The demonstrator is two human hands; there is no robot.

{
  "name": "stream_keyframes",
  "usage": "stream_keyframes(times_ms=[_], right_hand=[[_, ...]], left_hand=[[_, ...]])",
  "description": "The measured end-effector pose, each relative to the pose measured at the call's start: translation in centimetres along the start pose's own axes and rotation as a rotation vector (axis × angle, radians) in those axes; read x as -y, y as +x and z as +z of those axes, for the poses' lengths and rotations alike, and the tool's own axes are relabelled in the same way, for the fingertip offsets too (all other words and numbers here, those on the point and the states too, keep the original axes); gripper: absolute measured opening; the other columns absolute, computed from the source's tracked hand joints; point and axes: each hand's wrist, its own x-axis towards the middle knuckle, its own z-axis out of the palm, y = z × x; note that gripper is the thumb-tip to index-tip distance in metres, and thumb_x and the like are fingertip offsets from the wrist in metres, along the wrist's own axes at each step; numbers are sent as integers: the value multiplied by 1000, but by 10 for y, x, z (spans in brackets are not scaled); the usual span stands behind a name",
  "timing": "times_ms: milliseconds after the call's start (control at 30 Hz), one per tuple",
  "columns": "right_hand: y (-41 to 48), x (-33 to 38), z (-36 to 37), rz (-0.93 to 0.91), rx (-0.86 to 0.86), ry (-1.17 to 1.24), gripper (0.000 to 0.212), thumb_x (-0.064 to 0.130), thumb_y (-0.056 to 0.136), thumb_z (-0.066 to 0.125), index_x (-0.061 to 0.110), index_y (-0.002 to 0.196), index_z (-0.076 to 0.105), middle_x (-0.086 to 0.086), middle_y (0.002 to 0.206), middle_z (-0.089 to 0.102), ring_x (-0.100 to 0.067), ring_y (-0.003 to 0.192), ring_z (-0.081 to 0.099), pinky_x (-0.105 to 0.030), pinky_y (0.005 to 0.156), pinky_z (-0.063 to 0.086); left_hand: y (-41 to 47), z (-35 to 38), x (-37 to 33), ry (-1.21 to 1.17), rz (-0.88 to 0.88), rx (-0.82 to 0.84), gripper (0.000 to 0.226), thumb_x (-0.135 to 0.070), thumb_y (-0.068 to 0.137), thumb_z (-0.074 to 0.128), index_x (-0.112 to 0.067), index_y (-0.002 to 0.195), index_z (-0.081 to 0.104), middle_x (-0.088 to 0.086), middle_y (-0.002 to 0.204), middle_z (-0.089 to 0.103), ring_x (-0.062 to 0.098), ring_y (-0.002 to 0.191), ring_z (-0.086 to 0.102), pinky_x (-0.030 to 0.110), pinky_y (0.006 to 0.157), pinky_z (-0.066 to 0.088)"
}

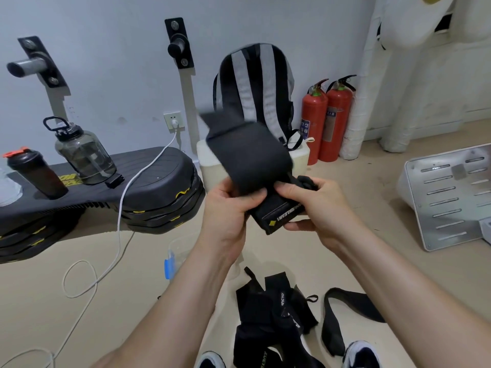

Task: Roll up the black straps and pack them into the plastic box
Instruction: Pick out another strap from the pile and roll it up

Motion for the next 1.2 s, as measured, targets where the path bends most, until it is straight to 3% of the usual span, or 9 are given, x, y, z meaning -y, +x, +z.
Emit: stream_keyframes(times_ms=[100, 200, 467, 567, 633, 700, 833, 967, 1200], right_hand=[[7, 0, -4, -13, -93, -10, 22, 3, 89, 67, -14, 101, 63, -11, 78, 62, -18, 65, 56, -21, 52, 45], [9, -3, -2, -21, -106, -12, 3, 5, 86, 73, 4, 87, 70, -5, 66, 65, -14, 53, 55, -21, 46, 40], [10, 6, -1, -130, -153, 12, 29, 3, 81, 77, 23, 96, 64, 2, 89, 69, -10, 66, 66, -22, 45, 49], [9, 7, -2, -206, -185, 9, 39, -1, 77, 79, 22, 98, 55, 0, 90, 64, -11, 67, 65, -23, 50, 52], [9, 8, -3, -254, -199, -34, 43, 2, 74, 82, 21, 100, 54, -3, 92, 65, -17, 74, 66, -28, 55, 57], [9, 9, -3, -289, -225, -89, 45, 8, 72, 85, 23, 100, 53, -5, 96, 65, -22, 80, 70, -39, 60, 62], [7, 10, 1, -288, -283, -124, 45, 18, 69, 87, 28, 97, 53, -11, 103, 66, -28, 81, 71, -45, 62, 63], [4, 9, 8, -242, -290, 85, 40, 1, 78, 78, 18, 103, 52, -5, 91, 66, -20, 73, 70, -36, 60, 61], [0, 4, 12, -98, -101, 290, 31, 0, 86, 60, 10, 116, 62, -10, 96, 68, -12, 73, 66, -29, 63, 57]], left_hand=[[-1, 1, 0, 86, 33, 14, 44, 28, 77, 57, -12, 87, 73, 2, 82, 76, 14, 81, 71, 24, 68, 58], [-2, 0, -3, 114, 56, 50, 48, 30, 75, 54, -12, 83, 76, 3, 84, 76, 15, 83, 71, 23, 65, 57], [-9, -6, -16, 441, 67, 58, 40, 8, 86, 65, -28, 79, 81, -5, 106, 69, 5, 97, 65, 19, 80, 54], [-10, -7, -21, 152, -206, 123, 42, 6, 86, 45, -15, 94, 81, 11, 105, 75, 23, 96, 69, 33, 80, 58], [-15, -4, -24, -17, -299, 143, 30, -13, 81, 54, -8, 99, 79, 17, 107, 73, 29, 94, 69, 42, 85, 56], [-15, -2, -23, -11, -260, 98, 30, -27, 73, 68, -8, 94, 78, 12, 92, 74, 23, 81, 68, 36, 75, 57], [-6, 2, -17, -13, -146, -65, 28, -4, 71, 73, -3, 98, 66, 8, 75, 70, 19, 65, 66, 26, 60, 56], [-5, 8, -7, 4, -309, -46, 31, 1, 91, 63, -6, 120, 55, 5, 75, 73, 13, 57, 67, 24, 50, 52], [-1, 7, -12, 119, -276, -35, 17, 7, 96, 50, -1, 97, 65, 2, 66, 70, 9, 51, 65, 19, 47, 49]])
